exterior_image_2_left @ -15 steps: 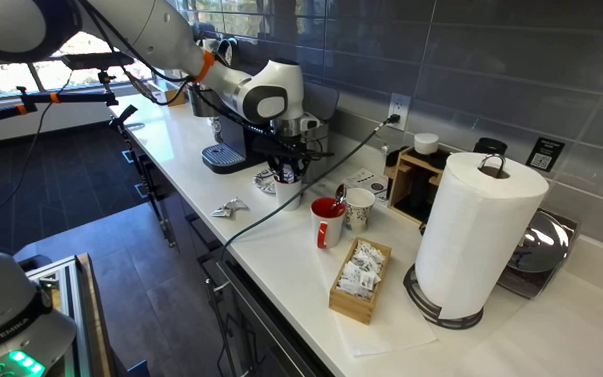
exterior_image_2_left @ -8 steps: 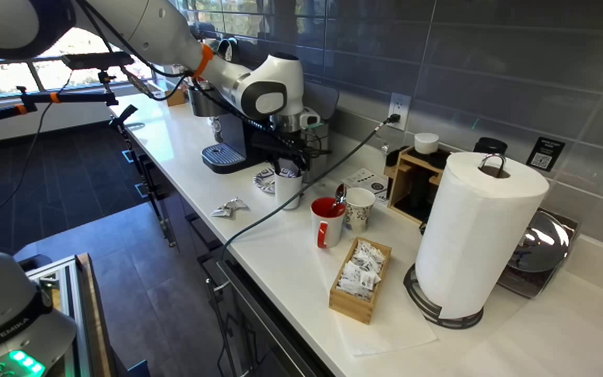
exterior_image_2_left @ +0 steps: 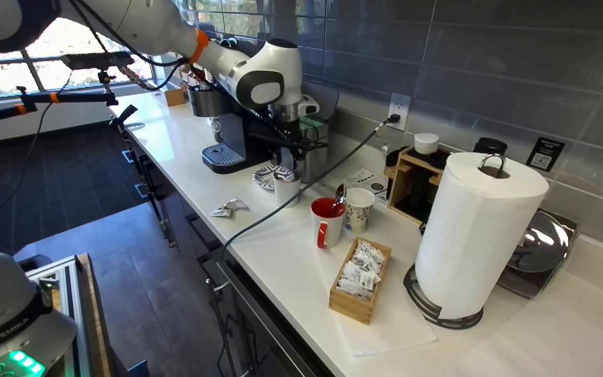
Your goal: Pick up the broken piece of the mug from the back of the counter and put it in the broken mug.
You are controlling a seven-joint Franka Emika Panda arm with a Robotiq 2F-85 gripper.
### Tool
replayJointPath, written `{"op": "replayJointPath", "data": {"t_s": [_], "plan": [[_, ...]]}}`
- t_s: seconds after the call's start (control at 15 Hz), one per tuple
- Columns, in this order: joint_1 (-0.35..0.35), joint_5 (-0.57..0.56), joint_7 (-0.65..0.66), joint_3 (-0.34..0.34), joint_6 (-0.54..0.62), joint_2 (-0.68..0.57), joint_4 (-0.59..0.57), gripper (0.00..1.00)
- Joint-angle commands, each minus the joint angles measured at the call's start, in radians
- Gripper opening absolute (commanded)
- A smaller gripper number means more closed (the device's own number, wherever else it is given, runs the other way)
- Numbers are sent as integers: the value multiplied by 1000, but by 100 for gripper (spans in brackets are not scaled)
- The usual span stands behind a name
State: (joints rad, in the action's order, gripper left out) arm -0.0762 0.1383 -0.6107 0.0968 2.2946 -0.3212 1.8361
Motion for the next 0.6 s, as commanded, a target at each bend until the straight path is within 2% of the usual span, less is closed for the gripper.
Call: {"op": "replayJointPath", "data": {"t_s": [0.0, 0.2, 0.47, 0.53], "plan": [[4, 4, 23, 0, 8, 19, 25, 27], [5, 4, 36, -1, 8, 18, 26, 2], [-10, 30, 67, -5, -25, 45, 12, 0], [-25, 55, 61, -3, -81, 62, 1, 0]]}}
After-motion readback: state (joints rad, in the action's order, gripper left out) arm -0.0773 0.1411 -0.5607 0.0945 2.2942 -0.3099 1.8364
